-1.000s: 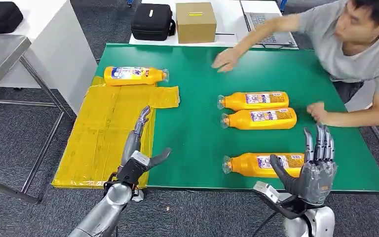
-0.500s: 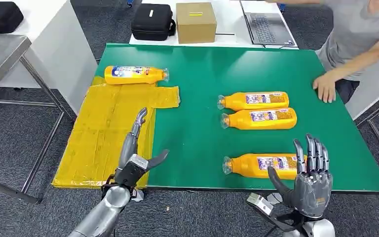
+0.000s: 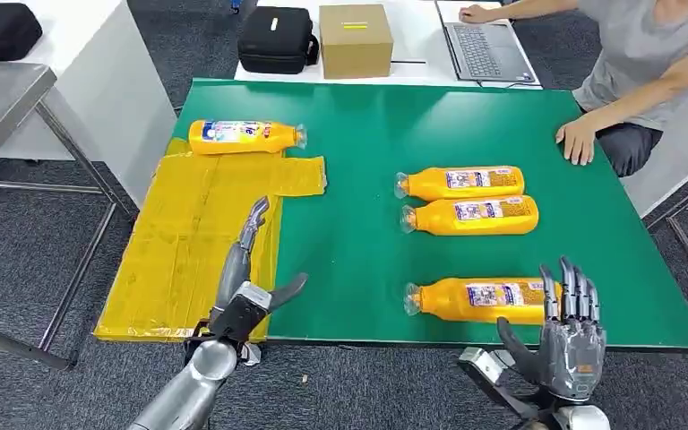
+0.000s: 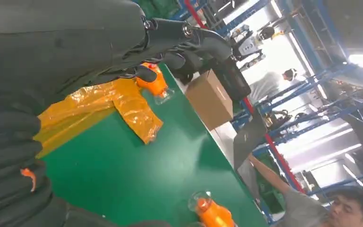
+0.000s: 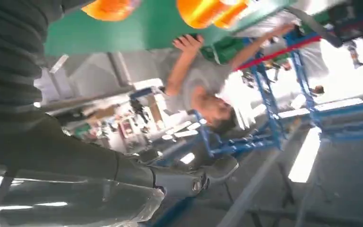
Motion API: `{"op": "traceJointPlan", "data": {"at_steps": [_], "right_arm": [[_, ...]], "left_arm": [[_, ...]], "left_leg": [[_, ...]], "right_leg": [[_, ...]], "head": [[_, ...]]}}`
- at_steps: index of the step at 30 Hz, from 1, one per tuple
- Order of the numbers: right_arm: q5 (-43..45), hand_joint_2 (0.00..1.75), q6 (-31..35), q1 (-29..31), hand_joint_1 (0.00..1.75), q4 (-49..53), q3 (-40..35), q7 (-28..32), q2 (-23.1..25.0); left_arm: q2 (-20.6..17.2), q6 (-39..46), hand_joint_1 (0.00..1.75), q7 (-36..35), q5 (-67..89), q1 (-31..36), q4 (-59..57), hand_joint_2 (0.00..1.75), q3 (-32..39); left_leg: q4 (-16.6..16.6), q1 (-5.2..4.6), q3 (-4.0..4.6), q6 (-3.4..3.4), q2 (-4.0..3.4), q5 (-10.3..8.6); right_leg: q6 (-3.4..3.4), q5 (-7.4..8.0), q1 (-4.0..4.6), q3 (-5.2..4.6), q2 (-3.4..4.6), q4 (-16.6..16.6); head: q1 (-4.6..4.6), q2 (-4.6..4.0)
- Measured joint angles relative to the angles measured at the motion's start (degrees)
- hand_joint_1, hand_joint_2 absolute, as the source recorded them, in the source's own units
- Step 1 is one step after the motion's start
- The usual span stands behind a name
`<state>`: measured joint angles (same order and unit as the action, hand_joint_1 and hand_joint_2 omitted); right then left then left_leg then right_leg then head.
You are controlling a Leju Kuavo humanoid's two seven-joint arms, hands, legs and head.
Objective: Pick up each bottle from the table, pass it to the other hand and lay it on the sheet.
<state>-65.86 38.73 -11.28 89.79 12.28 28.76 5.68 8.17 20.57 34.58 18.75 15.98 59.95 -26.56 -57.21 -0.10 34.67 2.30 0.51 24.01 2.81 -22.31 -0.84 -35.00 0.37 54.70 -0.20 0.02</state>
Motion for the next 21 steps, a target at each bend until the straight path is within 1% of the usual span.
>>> {"op": "traceJointPlan", "data": {"at_steps": [2,4,10,15,21], "right_arm": [[-1.67,1.75,-1.13,0.00,0.00,-0.93,-0.35,-3.38,-0.76],[-3.44,1.75,-1.24,0.06,0.00,-1.55,-0.59,-5.28,-1.31],[-7.26,1.75,-1.33,0.23,0.00,-3.45,-0.90,-9.00,-2.67],[-8.06,1.75,-1.35,0.24,0.00,-4.79,-0.28,-9.59,-3.36],[-7.03,1.75,-3.43,1.01,0.00,-6.95,0.53,-9.11,-3.96]], "left_arm": [[-0.02,-0.17,0.00,-0.35,-0.20,-0.33,0.44,1.75,0.02],[-0.02,-0.52,0.00,-0.48,-0.33,-0.74,0.83,1.75,0.02],[-0.02,-1.07,0.00,-0.96,-0.37,-1.66,1.77,1.75,0.02],[0.00,-1.16,0.00,-1.27,-0.07,-1.84,1.86,1.75,0.02],[0.33,-1.90,0.00,-1.42,0.37,-1.81,1.86,1.75,0.04]], "left_leg": [[0.00,0.00,0.01,0.00,0.00,0.00],[0.00,0.00,0.01,0.00,0.00,0.00],[0.00,0.00,0.01,0.00,0.00,0.01],[0.00,0.00,0.01,0.00,0.00,0.01],[0.00,0.00,0.00,0.00,0.00,0.01]], "right_leg": [[0.00,0.00,0.00,0.00,0.00,0.00],[0.00,0.00,0.00,0.00,0.00,0.00],[0.00,0.00,0.00,-0.01,0.00,-0.01],[0.00,0.00,0.00,-0.01,0.00,-0.01],[0.00,0.00,0.00,-0.01,0.00,0.00]], "head": [[0.00,0.00],[0.00,0.00],[0.00,0.00],[0.00,0.00],[0.00,0.00]]}}
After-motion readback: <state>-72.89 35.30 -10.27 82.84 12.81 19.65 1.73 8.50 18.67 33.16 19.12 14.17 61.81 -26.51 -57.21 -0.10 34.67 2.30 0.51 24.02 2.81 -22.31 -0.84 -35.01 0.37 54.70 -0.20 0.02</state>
